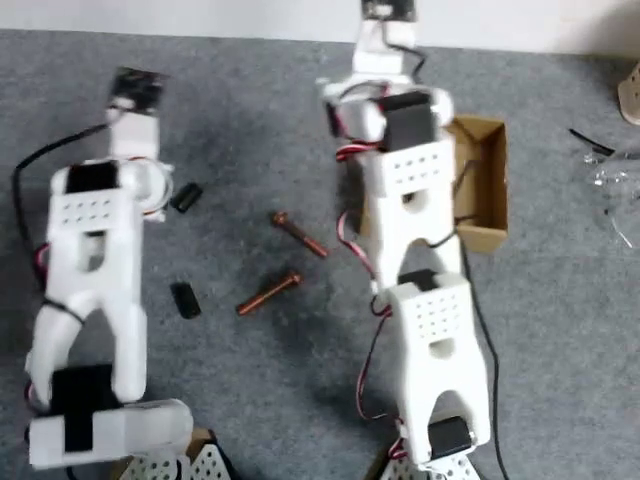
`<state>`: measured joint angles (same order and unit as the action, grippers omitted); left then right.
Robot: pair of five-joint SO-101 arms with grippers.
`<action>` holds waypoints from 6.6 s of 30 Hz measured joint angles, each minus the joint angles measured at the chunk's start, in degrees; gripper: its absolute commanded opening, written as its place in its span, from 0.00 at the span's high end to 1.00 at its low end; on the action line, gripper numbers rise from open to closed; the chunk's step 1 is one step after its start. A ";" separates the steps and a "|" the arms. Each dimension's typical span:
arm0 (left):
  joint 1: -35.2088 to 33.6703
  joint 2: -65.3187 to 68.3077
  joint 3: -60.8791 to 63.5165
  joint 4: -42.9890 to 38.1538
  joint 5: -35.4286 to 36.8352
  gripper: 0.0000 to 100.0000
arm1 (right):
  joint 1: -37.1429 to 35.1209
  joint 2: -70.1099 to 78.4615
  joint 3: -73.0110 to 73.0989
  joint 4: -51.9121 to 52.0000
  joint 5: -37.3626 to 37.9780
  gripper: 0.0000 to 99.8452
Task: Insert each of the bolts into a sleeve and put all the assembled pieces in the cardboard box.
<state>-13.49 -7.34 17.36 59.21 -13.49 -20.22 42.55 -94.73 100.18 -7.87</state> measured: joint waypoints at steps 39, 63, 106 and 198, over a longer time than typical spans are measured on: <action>2.90 45.10 -40.44 13.27 -11.96 0.83 | 22.24 7.30 -0.35 0.00 2.29 0.82; 12.66 43.34 -47.82 29.01 -19.08 0.99 | 27.34 8.00 -0.35 0.00 2.29 0.82; 36.04 19.25 -52.13 39.74 -9.93 0.84 | 36.92 8.00 -0.35 0.00 2.29 0.82; -27.25 -61.80 59.78 -15.38 20.57 0.84 | -20.31 -79.82 162.73 -51.16 46.86 0.82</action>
<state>-40.75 -69.14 77.14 43.82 7.08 -40.53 -37.27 68.00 49.01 38.99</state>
